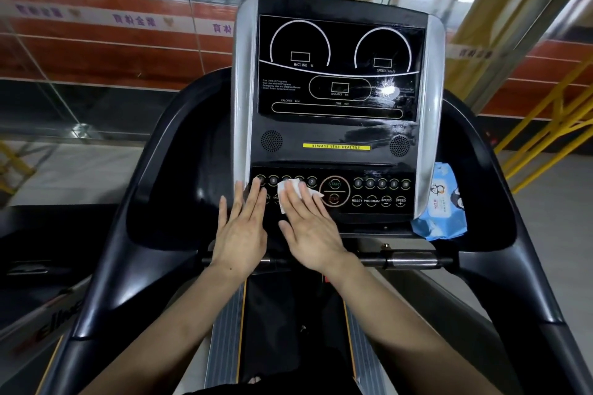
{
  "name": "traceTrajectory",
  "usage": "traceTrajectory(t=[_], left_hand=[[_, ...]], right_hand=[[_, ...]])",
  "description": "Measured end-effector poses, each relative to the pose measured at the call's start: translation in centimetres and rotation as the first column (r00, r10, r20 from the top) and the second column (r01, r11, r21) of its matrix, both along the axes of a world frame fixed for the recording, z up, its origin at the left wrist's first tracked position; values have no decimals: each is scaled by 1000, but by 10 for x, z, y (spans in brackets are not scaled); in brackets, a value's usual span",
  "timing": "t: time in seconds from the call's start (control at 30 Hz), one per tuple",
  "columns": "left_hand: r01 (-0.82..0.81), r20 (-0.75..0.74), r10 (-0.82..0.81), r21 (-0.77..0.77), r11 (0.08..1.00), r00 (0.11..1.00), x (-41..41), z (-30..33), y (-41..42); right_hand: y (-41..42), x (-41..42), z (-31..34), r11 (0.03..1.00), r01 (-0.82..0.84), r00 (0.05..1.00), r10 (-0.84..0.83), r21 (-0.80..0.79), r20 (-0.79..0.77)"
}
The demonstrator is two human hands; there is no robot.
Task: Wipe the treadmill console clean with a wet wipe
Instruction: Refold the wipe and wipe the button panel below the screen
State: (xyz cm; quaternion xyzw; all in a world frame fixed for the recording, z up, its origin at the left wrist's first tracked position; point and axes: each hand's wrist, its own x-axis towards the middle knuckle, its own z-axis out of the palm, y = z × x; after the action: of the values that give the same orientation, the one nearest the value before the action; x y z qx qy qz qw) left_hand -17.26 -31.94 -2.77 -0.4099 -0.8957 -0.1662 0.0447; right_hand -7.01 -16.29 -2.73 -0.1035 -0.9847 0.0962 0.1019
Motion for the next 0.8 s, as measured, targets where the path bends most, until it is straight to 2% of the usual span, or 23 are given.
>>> traceTrajectory(t=[0.1, 0.27, 0.4, 0.43, 0.5, 0.57, 0.8], left_hand=[[13, 8, -13, -7, 1000, 1000, 4, 2, 5], [68, 23, -68, 10, 998, 997, 13, 5, 16], [81, 27, -82, 21, 996, 996, 20, 7, 24], [81, 22, -82, 23, 996, 996, 21, 8, 26], [81, 15, -81, 30, 996, 997, 24, 11, 30], [74, 11, -75, 27, 997, 997, 27, 15, 35], [73, 6, -73, 48, 996, 997, 45, 40, 67]], right_hand=[[26, 20, -7, 999, 42, 998, -42, 11, -49], [84, 75, -32, 946, 324, 931, -320, -4, -178], [100, 82, -32, 956, 249, 968, -238, 158, -80], [102, 83, -30, 957, 255, 964, -240, 140, -113], [105, 91, -28, 937, 349, 909, -343, -19, -237], [110, 99, -25, 903, 416, 847, -428, -108, -315], [130, 94, -3, 926, 370, 853, -370, -73, -368]])
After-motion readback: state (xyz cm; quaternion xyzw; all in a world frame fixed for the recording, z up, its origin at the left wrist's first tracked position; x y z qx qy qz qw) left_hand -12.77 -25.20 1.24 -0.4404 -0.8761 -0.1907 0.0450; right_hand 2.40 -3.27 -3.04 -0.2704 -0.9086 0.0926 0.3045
